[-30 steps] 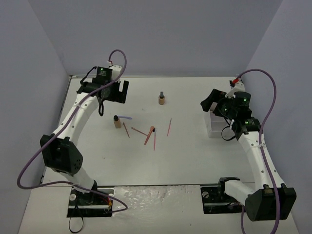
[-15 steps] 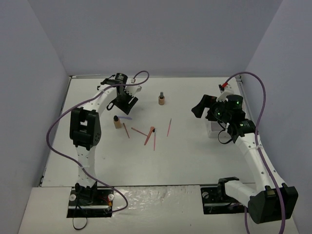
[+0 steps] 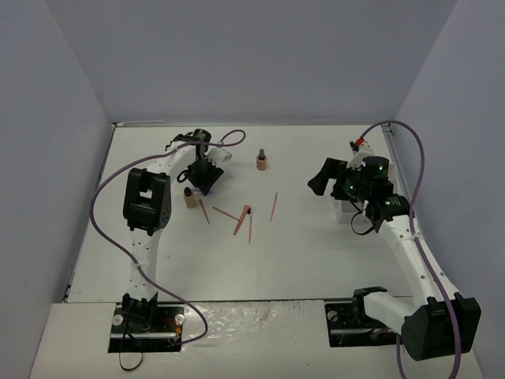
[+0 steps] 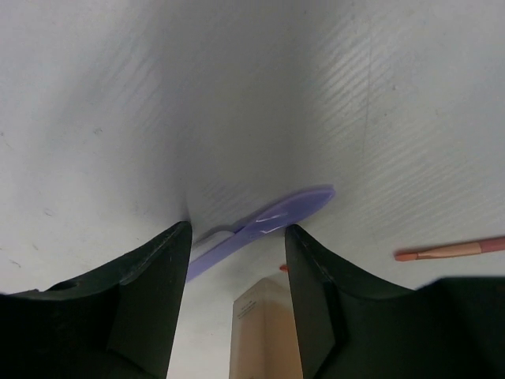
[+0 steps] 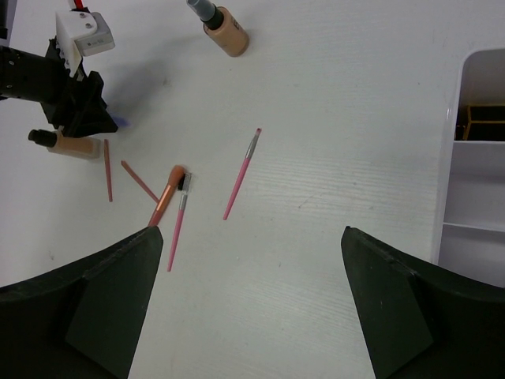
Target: Organize the makeup
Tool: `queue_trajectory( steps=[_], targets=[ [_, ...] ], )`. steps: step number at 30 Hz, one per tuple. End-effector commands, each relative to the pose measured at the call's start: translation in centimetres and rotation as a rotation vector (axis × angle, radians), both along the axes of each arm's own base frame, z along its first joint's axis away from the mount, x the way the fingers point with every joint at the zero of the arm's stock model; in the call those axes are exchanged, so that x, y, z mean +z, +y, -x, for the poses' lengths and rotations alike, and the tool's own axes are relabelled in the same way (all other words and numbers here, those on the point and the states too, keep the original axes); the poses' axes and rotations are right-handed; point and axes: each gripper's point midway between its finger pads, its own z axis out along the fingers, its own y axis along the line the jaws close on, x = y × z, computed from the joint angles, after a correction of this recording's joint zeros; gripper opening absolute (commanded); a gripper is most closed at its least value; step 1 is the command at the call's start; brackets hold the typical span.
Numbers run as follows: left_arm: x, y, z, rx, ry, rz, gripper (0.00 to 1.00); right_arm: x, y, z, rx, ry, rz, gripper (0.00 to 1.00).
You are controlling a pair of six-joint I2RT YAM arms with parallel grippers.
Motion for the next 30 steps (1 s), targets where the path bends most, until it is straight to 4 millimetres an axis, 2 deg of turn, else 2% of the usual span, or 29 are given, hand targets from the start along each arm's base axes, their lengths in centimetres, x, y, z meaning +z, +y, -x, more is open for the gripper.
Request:
queue_trajectory(
  steps=[1,9,14,16,17,19,23,26,28,30],
  targets=[
    [1.5,-0.4,-1.4,-0.024,-0.059,-0.002,0.45,1.0,0.4,-1.1,0.019,-0.051,-0.003,0.94],
    [0.7,0.6,-2.9,0.044,-0.082,-0.036,0.28,0.7,0.4,-1.2,0.019,-0.042,0.001,0.94],
    [0.1,1.7,-3.9,0.101,-0.105,-0.052,0.14,0.6,0.4,-1.2,0.020,-0.039,0.003,0.94],
    [0.1,2.0,-4.3,0.116,-0.115,-0.051,0.09,0.6,0.4,-1.2,0.019,-0.039,0.004,0.94],
    [0.1,2.2,-4.5,0.122,-0.123,-0.047,0.03,0.4,0.3,-1.1,0.019,-0.037,0.005,0.94],
    [0.6,2.2,-5.2,0.134,-0.147,-0.035,0.00,0.4,0.3,-1.2,0.020,-0.036,0.005,0.94],
    [2.8,1.8,-7.0,0.154,-0.232,0.006,0.00,0.5,0.5,-1.2,0.024,-0.038,0.004,0.94],
    [5.8,1.4,-8.6,0.190,-0.318,0.054,0.00,0.8,0.6,-1.3,0.035,-0.045,0.001,0.94],
    [9.0,0.6,-10.0,0.220,-0.403,0.120,0.00,1.0,0.7,-1.3,0.043,-0.051,0.004,0.94],
    [12.0,-0.3,-10.4,0.239,-0.457,0.196,0.00,1.5,0.9,-1.4,0.055,-0.062,0.002,0.94]
  ],
)
